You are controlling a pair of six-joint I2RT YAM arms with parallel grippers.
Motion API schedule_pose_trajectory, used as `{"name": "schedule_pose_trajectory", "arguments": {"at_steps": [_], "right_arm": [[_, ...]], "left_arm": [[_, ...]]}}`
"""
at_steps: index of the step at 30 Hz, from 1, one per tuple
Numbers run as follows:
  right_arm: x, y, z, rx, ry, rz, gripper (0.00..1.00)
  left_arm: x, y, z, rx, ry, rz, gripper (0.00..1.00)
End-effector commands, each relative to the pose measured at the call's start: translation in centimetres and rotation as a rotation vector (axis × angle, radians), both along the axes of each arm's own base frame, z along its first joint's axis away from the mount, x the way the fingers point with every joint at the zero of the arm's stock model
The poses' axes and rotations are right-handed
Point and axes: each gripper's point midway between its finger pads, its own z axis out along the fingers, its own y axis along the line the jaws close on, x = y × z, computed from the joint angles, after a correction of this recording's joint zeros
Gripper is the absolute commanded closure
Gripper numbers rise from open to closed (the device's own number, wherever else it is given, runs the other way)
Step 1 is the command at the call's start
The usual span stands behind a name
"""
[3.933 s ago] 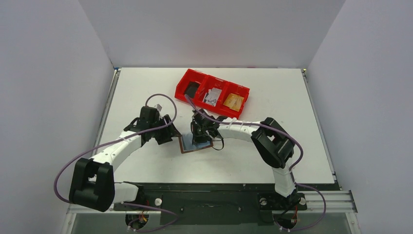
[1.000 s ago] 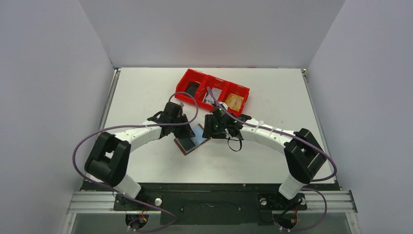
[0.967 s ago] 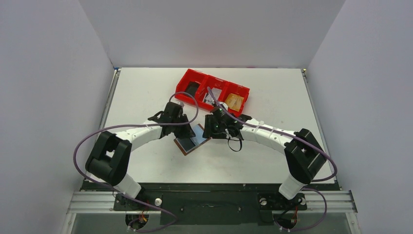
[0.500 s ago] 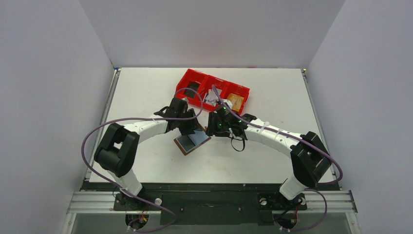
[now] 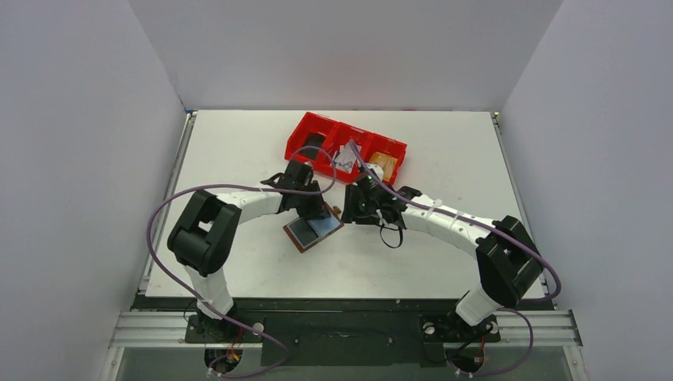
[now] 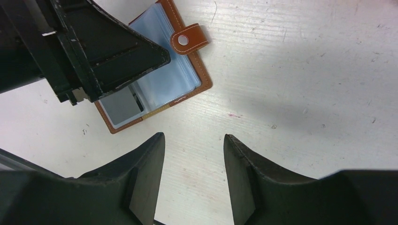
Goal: Take the credit cards out of the card holder
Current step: Remove the credit card from the card holder.
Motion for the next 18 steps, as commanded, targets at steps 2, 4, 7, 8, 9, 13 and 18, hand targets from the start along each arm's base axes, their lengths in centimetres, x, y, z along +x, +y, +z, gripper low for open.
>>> {"name": "schedule_pose_trajectory", "arguments": {"at_steps": [2,4,7,8,9,13,18], "right_arm": [[0.7,-0.5,1.8,0.012,-0.065,-0.01,0.55],[0.6,-0.5,1.7,0.01,-0.063,-0.009,0.55],[0.6,-0.6,1.5,0.005,-0.058,-0.007,0.55],[0.6,-0.6,1.5,0.005,-0.059,-0.005,0.55],[0.6,-0.6,1.4,0.003,-0.057,-0.005,0.55],[0.6,-0.6,1.3,0.0,-0.055,-0.003,0.55],[0.7,-0.3,1.1,-0.001,-0.052,0.001,0.55]], "left_arm": [[0.0,-1.4,-0.3,0.016,-0.029,-0.043,0.8],[-0.9,-1.4,-0.8,0.03,-0.013,-0.059,0.83],[-2.3,-1.3,-1.5,0.044,0.009,-0.077,0.85],[-2.7,-1.3,-1.6,0.044,0.014,-0.086,0.85],[-3.3,-1.1,-1.8,0.048,0.022,-0.091,0.86],[-5.0,-0.6,-2.3,0.05,0.041,-0.102,0.86],[-5.8,-0.3,-1.7,0.035,0.033,-0.103,0.86]]}}
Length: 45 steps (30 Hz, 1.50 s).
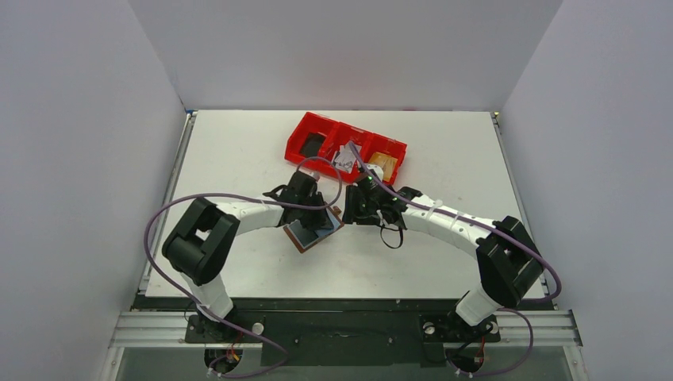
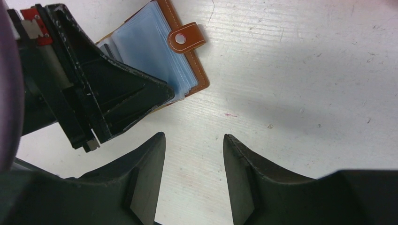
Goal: Take the credit cards out of the card holder
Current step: Remove the credit card from the card holder.
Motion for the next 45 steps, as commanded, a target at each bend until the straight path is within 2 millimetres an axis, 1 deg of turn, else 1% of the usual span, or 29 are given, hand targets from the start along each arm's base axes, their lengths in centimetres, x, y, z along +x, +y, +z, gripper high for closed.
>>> {"name": "schedule_pose_trajectory", "arguments": {"at_steps": [1,2,4,5,6,7,8,10,11,14,15,16,17,18,19,20,21,22,23,24,25,26,27,28,29,30,35,38,45], "right_arm": [[0.7,0.0,1.0,0.008,-0.041,-0.006,0.55],[0.8,0.2,1.2,0.01,-0.044,-0.004,0.55],[1.0,0.5,1.6,0.014,-0.051,0.003,0.55],[1.0,0.5,1.7,0.014,-0.052,0.004,0.55],[1.1,0.7,2.0,0.017,-0.058,0.008,0.55],[1.1,0.7,2.1,0.015,-0.058,0.01,0.55],[1.3,1.0,2.4,0.018,-0.065,0.015,0.55],[1.3,1.3,2.8,0.019,-0.073,0.025,0.55],[1.3,1.7,3.2,0.022,-0.079,0.034,0.55],[1.0,2.7,3.2,0.016,-0.079,0.071,0.55],[1.0,3.1,3.5,0.021,-0.084,0.081,0.55],[0.8,3.7,3.2,0.016,-0.078,0.098,0.55],[0.8,4.3,3.6,0.026,-0.084,0.113,0.55],[0.4,5.0,3.1,0.025,-0.07,0.137,0.55],[0.5,5.7,2.8,0.028,-0.066,0.154,0.55],[0.2,6.6,2.7,0.043,-0.057,0.18,0.55],[0.2,7.4,2.3,0.044,-0.049,0.199,0.56],[0.0,8.5,2.6,0.066,-0.047,0.227,0.56],[-0.2,9.0,1.8,0.06,-0.033,0.244,0.56],[-0.4,10.1,2.1,0.077,-0.035,0.27,0.57],[-0.5,10.6,1.2,0.067,-0.017,0.283,0.57],[-0.7,11.5,1.4,0.084,-0.014,0.305,0.57],[-0.8,11.8,0.5,0.075,0.003,0.313,0.57],[-0.9,12.3,0.5,0.082,0.006,0.325,0.57],[-0.9,12.5,-0.4,0.072,0.021,0.328,0.57],[-0.8,12.8,-0.4,0.075,0.021,0.332,0.57],[-0.7,13.3,-2.4,0.058,0.053,0.341,0.58],[-0.7,13.5,-3.1,0.055,0.066,0.342,0.58],[0.0,13.0,-4.4,0.031,0.06,0.31,0.58]], "left_arm": [[-2.2,1.2,-0.4,0.044,0.037,-0.023,0.87],[-1.9,1.0,0.1,0.036,0.027,-0.023,0.86],[-1.2,0.6,2.4,0.007,-0.019,-0.022,0.86],[-1.0,0.6,3.0,0.004,-0.03,-0.021,0.86],[-0.6,0.5,4.3,-0.007,-0.053,-0.017,0.86],[-0.4,0.6,4.9,-0.006,-0.067,-0.013,0.85],[-0.1,0.9,6.0,-0.011,-0.086,-0.004,0.82],[0.3,1.6,7.2,-0.012,-0.109,0.017,0.79],[0.3,2.1,7.2,-0.002,-0.105,0.027,0.76],[0.6,4.2,8.0,0.01,-0.115,0.08,0.72],[0.3,4.9,7.5,0.023,-0.104,0.093,0.71],[0.5,5.7,7.7,0.024,-0.11,0.117,0.71],[0.2,6.4,7.2,0.037,-0.098,0.135,0.7],[0.4,7.3,7.3,0.038,-0.1,0.159,0.7],[0.0,7.9,6.6,0.047,-0.085,0.174,0.7],[0.1,8.7,6.7,0.047,-0.087,0.196,0.7],[-0.2,9.5,6.0,0.058,-0.071,0.215,0.7],[-0.3,9.9,6.1,0.059,-0.074,0.226,0.7],[-0.6,10.4,5.6,0.065,-0.065,0.237,0.7],[-0.7,10.6,5.6,0.065,-0.067,0.242,0.71],[-1.0,11.0,5.3,0.07,-0.058,0.248,0.71],[-1.3,11.2,4.9,0.075,-0.049,0.251,0.71],[-1.3,11.4,4.7,0.076,-0.048,0.256,0.71],[-1.6,11.6,4.3,0.082,-0.038,0.257,0.71],[-1.6,11.7,4.2,0.083,-0.036,0.262,0.71],[-1.8,11.8,3.9,0.083,-0.031,0.263,0.71],[-1.8,12.1,3.0,0.086,-0.016,0.271,0.71],[-1.8,12.1,2.6,0.088,-0.007,0.269,0.72],[-1.7,12.0,1.6,0.09,0.008,0.265,0.76]]}}
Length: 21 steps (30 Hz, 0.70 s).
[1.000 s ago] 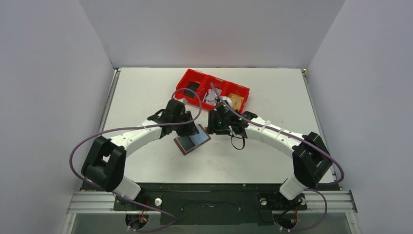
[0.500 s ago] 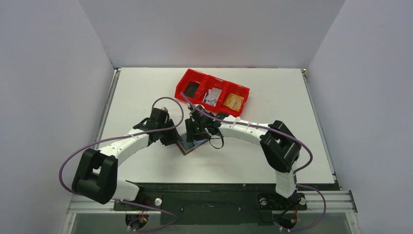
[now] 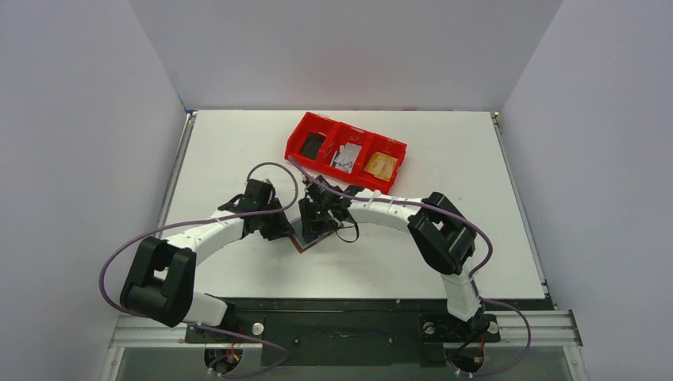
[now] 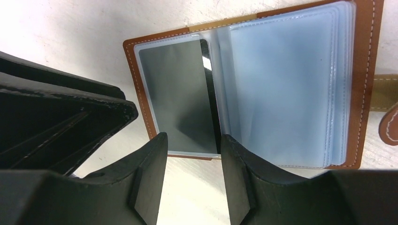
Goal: Take the credit cards out of the card holder
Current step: Remove the credit card from the card holder.
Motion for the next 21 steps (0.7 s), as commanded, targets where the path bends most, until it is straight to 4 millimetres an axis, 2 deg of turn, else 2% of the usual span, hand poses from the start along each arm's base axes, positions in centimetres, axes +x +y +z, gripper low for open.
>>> {"name": "schedule_pose_trajectory", "arguments": {"at_steps": [1,6,21], "right_arm": [[1.8,0.9,0.9,0.039,-0.057,-0.02,0.58],[2.1,0.7,0.4,0.034,-0.06,-0.032,0.58],[0.7,0.1,-1.5,0.055,-0.002,-0.064,0.58]], "left_arm": [[1.0,-0.2,-0.2,-0.015,-0.028,0.003,0.76],[1.1,-0.3,-0.5,-0.012,-0.022,-0.002,0.77],[1.5,-0.6,-1.6,-0.009,0.002,-0.021,0.8]]}}
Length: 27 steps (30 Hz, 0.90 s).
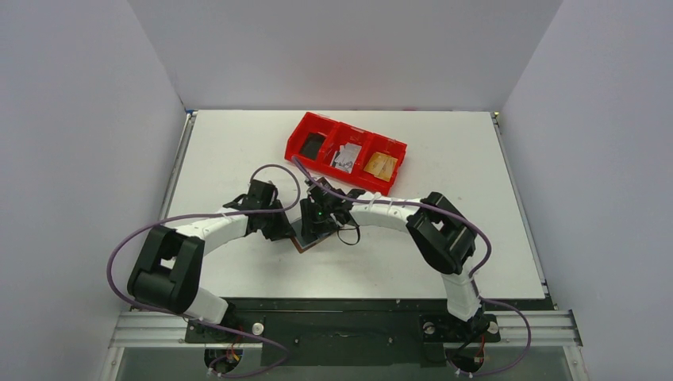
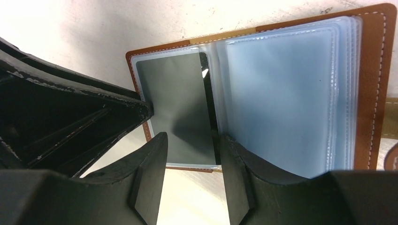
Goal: Take the credit cards out of the card holder
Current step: Remove the credit card from the card holder.
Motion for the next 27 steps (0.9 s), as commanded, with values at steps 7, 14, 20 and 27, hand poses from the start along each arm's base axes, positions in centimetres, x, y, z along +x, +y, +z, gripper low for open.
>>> {"name": "schedule_pose_trajectory", "arguments": {"at_steps": [7,14,20,27], "right_arm": [[-0.6,-0.4,-0.5,0.03,0.027,-0.036,0.58],[-1.6,-0.2,0.8,0.069,0.046,-0.037,0.58],[-1.9,0.2,2.2,0.105,0.05,-0.025,0.58],[-1.4,-0.2,2.4,0.108,0.053,-0.05,0.58]], "left_arm": [[1.2,-0.4,0.2,-0.01,-0.032,-0.018,0.82],[1.3,-0.4,0.2,-0.005,-0.03,-0.027,0.85],[1.5,-0.4,0.2,0.0,-0.028,-0.034,0.86],[1.5,-0.6,0.3,-0.003,-0.028,-0.045,0.89]]}}
